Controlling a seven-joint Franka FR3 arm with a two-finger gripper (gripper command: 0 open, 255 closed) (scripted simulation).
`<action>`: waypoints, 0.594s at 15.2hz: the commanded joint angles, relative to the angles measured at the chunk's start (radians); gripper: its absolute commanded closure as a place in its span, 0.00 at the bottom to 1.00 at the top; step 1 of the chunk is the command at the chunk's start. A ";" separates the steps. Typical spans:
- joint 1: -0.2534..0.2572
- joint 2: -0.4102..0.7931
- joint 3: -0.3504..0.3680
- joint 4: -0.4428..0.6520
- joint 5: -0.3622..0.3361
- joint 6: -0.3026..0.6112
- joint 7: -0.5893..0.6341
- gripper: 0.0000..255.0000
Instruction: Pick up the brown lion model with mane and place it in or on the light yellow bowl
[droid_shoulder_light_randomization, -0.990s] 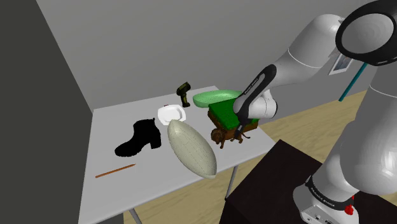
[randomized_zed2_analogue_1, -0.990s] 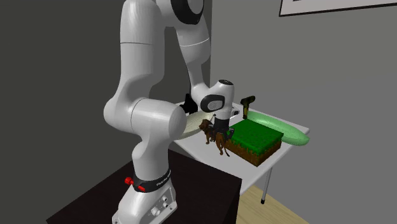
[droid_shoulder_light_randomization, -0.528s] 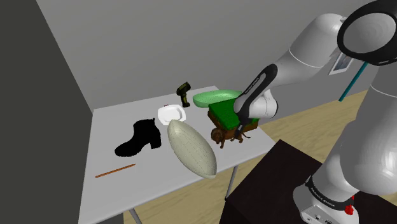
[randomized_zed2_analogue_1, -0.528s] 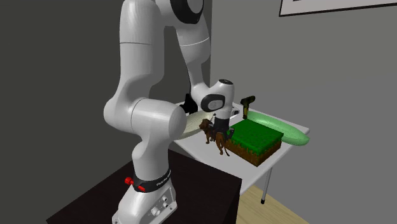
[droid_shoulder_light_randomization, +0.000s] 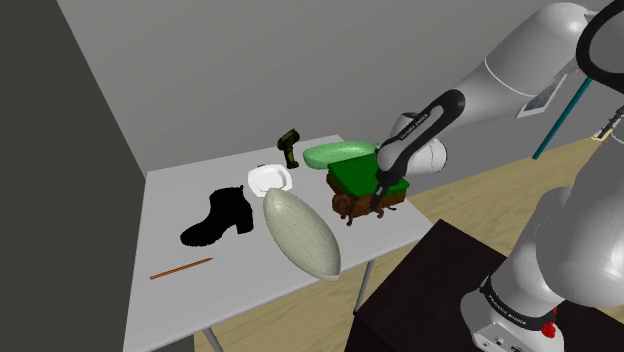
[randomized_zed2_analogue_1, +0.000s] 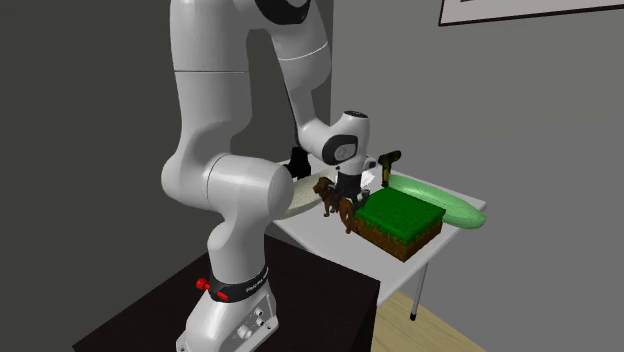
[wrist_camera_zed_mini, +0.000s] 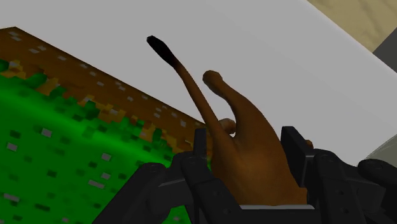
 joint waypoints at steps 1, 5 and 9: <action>-0.002 -0.035 -0.010 -0.004 -0.057 -0.026 0.042 1.00; -0.016 -0.104 -0.013 -0.004 -0.148 -0.085 0.112 1.00; -0.034 -0.167 -0.006 0.002 -0.212 -0.148 0.163 1.00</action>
